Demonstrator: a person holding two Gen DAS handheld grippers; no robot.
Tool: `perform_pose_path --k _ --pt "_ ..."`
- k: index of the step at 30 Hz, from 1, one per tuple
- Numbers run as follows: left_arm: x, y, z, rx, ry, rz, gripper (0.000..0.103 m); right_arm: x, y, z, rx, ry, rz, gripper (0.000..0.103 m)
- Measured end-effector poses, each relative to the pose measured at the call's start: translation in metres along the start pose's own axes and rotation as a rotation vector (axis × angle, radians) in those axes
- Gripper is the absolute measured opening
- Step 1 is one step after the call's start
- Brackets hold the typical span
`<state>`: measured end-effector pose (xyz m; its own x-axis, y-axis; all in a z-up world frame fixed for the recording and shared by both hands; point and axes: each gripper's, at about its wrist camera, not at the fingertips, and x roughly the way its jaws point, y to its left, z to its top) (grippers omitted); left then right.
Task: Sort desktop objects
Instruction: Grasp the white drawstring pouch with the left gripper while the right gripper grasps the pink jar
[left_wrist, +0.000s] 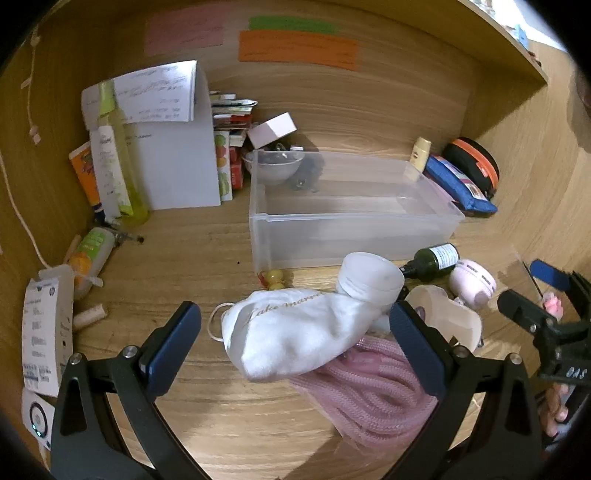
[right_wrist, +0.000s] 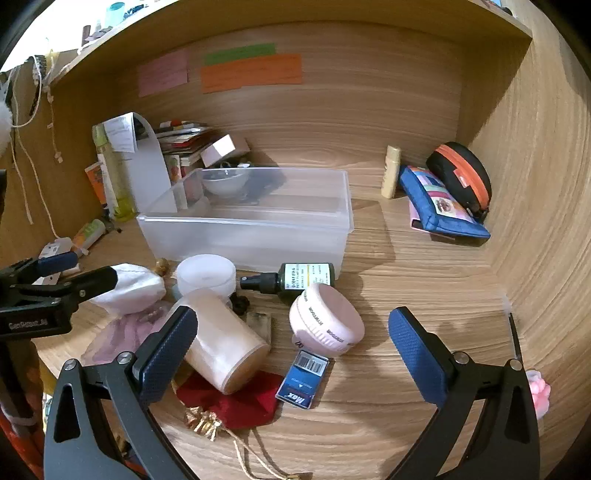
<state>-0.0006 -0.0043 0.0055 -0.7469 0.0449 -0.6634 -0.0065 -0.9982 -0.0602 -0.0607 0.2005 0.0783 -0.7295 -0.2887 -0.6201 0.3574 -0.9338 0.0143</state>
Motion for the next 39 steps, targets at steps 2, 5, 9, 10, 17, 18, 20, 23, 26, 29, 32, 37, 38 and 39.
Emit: perform_pose_path --k 2,5,9,10,17,18,20,23,26,29,32,37,38,39 --pt "-0.001 -0.001 0.001 0.016 -0.004 -0.003 0.103 0.002 -0.001 -0.001 -0.003 0.006 -0.002 0.103" --pt "-0.002 0.001 0.002 0.034 -0.006 -0.02 0.103 0.004 -0.004 -0.001 -0.009 0.013 -0.015 0.103" --pt "-0.004 0.006 0.003 0.033 -0.01 -0.07 0.103 0.004 -0.009 -0.001 -0.011 0.011 -0.029 0.103" --pt "-0.004 0.008 0.002 0.031 -0.01 -0.084 0.103 0.004 -0.012 -0.001 -0.01 0.009 -0.033 0.103" --pt "-0.002 0.017 -0.002 0.077 -0.021 -0.072 0.103 0.002 -0.032 -0.001 0.014 -0.006 -0.019 0.103" --pt "-0.001 0.018 -0.002 0.08 -0.013 -0.071 0.103 0.002 -0.036 -0.001 0.024 -0.001 -0.009 0.103" --pt "0.004 0.022 -0.002 0.074 0.022 -0.079 0.103 0.007 -0.045 -0.001 0.048 0.021 0.014 0.103" --pt "0.012 0.026 -0.005 0.06 0.083 -0.121 0.103 0.016 -0.056 -0.003 0.081 0.057 0.04 0.103" --pt "0.02 0.026 -0.011 0.047 0.138 -0.178 0.103 0.028 -0.063 -0.005 0.092 0.093 0.074 0.102" --pt "0.03 0.022 -0.014 0.041 0.171 -0.18 0.103 0.04 -0.066 -0.004 0.077 0.128 0.098 0.102" --pt "0.041 0.019 -0.013 0.033 0.197 -0.179 0.103 0.052 -0.066 0.0 0.06 0.159 0.119 0.102" --pt "0.061 0.02 -0.011 0.001 0.242 -0.166 0.103 0.07 -0.061 0.002 0.021 0.201 0.127 0.102" --pt "0.064 0.021 -0.011 -0.005 0.247 -0.164 0.103 0.073 -0.06 0.001 0.014 0.209 0.127 0.101" --pt "0.068 0.021 -0.01 -0.015 0.252 -0.161 0.103 0.076 -0.059 0.001 0.008 0.218 0.127 0.101"
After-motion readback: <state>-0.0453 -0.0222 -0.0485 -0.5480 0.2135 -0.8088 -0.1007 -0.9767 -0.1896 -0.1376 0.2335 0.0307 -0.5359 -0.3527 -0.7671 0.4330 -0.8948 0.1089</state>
